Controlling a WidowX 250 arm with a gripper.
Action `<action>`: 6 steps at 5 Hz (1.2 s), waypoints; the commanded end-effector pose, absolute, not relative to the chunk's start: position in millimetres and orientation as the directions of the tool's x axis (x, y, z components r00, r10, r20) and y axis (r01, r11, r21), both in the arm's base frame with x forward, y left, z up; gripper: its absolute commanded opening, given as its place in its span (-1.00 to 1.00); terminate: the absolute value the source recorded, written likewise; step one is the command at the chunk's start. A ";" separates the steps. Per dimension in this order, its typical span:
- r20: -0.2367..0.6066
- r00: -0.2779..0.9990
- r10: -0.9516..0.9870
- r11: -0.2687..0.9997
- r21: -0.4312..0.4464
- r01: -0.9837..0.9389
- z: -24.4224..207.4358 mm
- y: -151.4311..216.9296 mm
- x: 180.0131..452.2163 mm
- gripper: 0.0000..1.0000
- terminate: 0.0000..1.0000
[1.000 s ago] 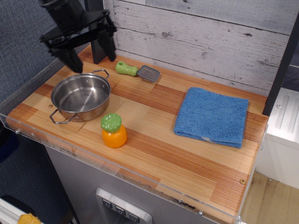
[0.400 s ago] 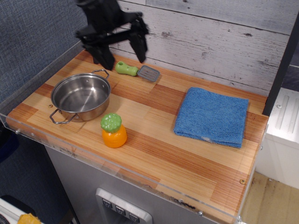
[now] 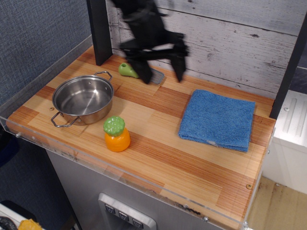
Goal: Move the blue towel to the front right corner of the table
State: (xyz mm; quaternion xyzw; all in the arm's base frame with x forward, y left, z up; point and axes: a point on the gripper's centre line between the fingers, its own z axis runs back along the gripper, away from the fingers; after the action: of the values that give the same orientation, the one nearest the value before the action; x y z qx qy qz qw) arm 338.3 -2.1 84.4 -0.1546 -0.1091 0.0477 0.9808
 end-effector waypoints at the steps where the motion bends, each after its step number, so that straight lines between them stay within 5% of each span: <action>1: 0.238 0.971 -0.015 0.949 -0.302 0.088 88.6 -58.2 350.6 1.00 -1.00; 6: 0.260 0.954 -0.150 0.965 -0.170 0.198 39.9 -76.9 366.4 1.00 -1.00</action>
State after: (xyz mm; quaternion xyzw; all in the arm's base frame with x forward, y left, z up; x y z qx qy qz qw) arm 364.6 -74.2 23.7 -0.0965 -0.0977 -0.0815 0.9872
